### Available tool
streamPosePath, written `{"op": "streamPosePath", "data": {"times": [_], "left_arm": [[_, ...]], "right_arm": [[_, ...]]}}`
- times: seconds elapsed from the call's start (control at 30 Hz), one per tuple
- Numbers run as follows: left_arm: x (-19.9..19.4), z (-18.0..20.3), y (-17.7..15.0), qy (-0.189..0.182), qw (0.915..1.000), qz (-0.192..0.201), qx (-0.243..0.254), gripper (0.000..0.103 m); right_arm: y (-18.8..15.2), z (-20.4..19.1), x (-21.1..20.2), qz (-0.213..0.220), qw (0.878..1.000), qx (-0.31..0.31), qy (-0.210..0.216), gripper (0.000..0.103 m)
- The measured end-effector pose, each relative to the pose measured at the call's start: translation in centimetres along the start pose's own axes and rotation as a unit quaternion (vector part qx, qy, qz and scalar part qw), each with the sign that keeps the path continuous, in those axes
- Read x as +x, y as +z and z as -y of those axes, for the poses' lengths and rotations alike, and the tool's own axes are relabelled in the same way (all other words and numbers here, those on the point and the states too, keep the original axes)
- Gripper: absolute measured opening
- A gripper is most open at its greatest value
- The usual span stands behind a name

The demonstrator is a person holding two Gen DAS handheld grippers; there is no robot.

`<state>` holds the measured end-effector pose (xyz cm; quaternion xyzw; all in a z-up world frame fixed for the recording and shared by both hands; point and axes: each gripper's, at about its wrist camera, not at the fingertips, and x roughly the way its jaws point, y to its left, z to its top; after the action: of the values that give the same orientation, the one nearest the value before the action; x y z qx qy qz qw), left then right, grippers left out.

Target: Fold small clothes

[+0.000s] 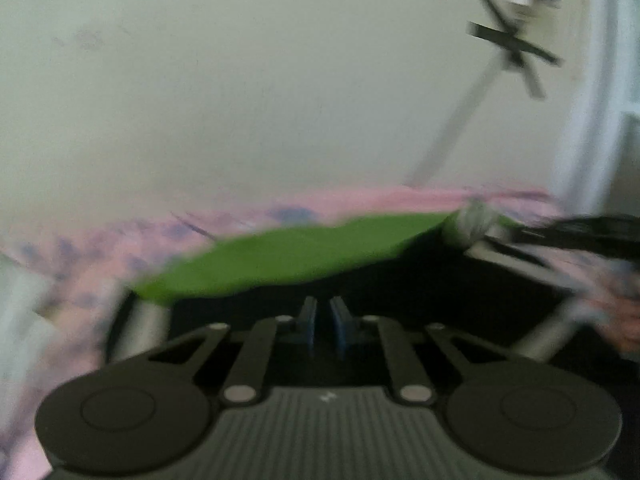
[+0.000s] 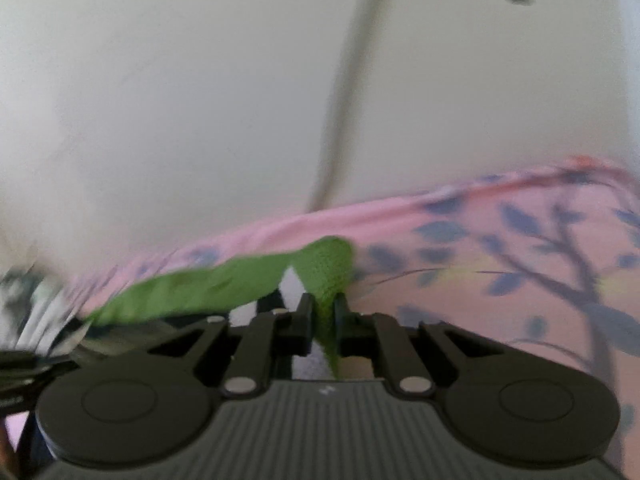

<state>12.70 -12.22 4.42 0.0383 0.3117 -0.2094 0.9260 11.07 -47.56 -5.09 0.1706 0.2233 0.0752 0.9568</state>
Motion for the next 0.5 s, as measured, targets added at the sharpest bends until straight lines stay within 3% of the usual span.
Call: {"op": "streamPosePath", "data": {"times": [0.03,0.1,0.13,0.17,0.2,0.23,0.4,0.5], "left_arm": [[-0.1,-0.5,0.0,0.005,0.9999,0.0,-0.013,0.012],[-0.1,-2.0,-0.3,-0.03,0.9982,-0.011,-0.05,0.025],[-0.2,-2.6,-0.5,-0.035,0.9975,-0.011,-0.061,0.037],[-0.5,-3.0,-0.7,-0.032,0.9971,-0.008,-0.068,0.042],[-0.8,-3.5,-0.9,-0.032,0.9966,-0.006,-0.076,0.042],[-0.9,-3.9,-1.1,-0.038,0.9956,-0.007,-0.085,0.042],[-1.8,-6.3,-1.6,-0.068,0.9878,-0.01,-0.14,0.044],[-1.5,-7.5,-1.6,-0.081,0.9822,-0.01,-0.169,0.05]], "right_arm": [[-0.1,0.3,0.0,0.0,1.0,0.005,-0.014,0.0],[-0.5,0.0,-0.4,-0.007,0.999,-0.009,-0.031,0.001],[-0.5,-0.5,-0.9,0.0,0.999,-0.024,-0.041,0.005],[-0.4,-1.1,-1.7,0.012,0.998,-0.04,-0.049,0.012],[-0.2,-1.5,-2.6,0.026,0.998,-0.046,-0.045,0.042],[0.0,-1.9,-3.4,0.037,0.998,-0.04,-0.039,0.054],[0.2,-4.4,-6.2,0.026,0.998,-0.005,0.058,0.06],[-0.8,-5.1,-7.0,-0.014,0.991,0.045,0.121,0.06]]}}
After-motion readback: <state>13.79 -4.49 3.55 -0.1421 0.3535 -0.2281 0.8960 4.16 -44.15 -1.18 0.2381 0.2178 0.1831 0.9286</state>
